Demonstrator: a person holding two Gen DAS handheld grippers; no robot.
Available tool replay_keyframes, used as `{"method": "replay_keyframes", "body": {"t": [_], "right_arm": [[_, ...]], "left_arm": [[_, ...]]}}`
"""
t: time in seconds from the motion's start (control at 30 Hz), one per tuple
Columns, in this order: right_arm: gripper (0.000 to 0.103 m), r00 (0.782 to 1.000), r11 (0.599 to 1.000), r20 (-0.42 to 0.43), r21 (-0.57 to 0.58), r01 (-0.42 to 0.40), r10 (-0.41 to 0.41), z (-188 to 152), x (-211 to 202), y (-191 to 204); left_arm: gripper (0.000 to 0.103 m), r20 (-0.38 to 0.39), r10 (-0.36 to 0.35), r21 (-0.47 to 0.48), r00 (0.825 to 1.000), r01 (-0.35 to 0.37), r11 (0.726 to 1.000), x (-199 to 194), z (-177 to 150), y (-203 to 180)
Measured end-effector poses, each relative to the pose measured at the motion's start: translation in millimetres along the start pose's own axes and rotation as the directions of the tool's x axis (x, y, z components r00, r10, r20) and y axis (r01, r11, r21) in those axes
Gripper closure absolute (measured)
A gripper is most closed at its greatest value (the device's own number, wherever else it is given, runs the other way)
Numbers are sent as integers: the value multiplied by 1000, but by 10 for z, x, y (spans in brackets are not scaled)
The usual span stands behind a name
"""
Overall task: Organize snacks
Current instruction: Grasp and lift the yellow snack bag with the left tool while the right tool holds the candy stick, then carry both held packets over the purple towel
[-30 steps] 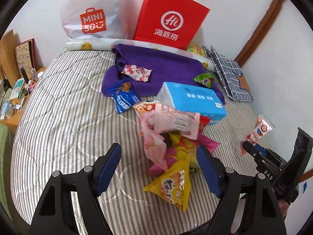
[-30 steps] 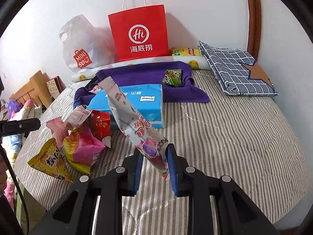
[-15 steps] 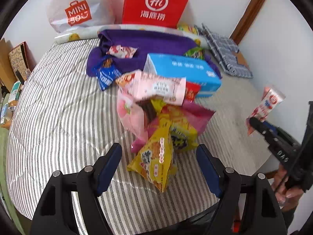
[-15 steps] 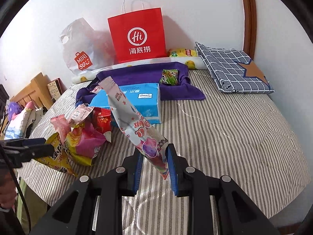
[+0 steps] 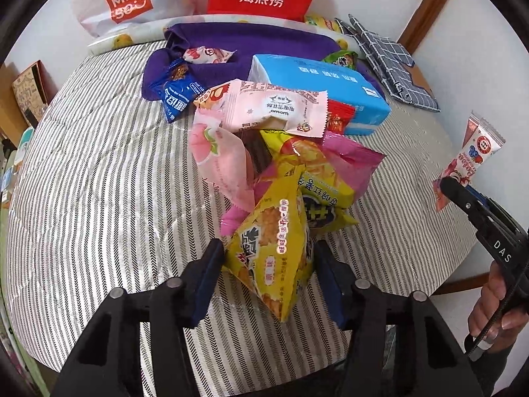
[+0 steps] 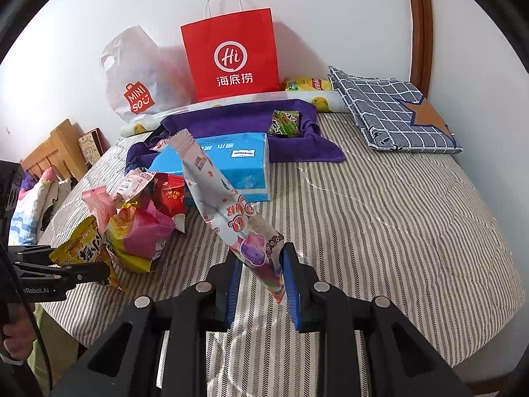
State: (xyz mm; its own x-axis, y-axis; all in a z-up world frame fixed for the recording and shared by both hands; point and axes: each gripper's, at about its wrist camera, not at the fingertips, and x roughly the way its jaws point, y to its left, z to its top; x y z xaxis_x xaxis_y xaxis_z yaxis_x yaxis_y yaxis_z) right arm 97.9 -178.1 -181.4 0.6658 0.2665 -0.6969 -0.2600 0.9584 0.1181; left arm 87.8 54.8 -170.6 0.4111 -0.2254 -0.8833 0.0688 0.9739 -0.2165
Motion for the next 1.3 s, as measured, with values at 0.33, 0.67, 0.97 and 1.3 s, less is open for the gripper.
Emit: {"method": "replay_keyframes", "body": {"t": [0.33,0.67,0.97,1.3], "right_arm": [[80,1000,1000,3,-12,-5,5,30,5,62],[80,1000,1000,8,-13,-6,6,32,-11,86],[80,1000,1000,26,-16,-14,14,51,-95,97],[80,998,1000,56,-23,-9,10,114,-242,122]], "left_arm": [[58,9,-18,12,1000,18,1000,-52,-17,38],[59,35,-42,7,999,41,999,-204,21,94],[59,81,-45,11,996,44,999,-387,75,91],[59,114,-47,19,992,46,999,-533,180,27]]}}
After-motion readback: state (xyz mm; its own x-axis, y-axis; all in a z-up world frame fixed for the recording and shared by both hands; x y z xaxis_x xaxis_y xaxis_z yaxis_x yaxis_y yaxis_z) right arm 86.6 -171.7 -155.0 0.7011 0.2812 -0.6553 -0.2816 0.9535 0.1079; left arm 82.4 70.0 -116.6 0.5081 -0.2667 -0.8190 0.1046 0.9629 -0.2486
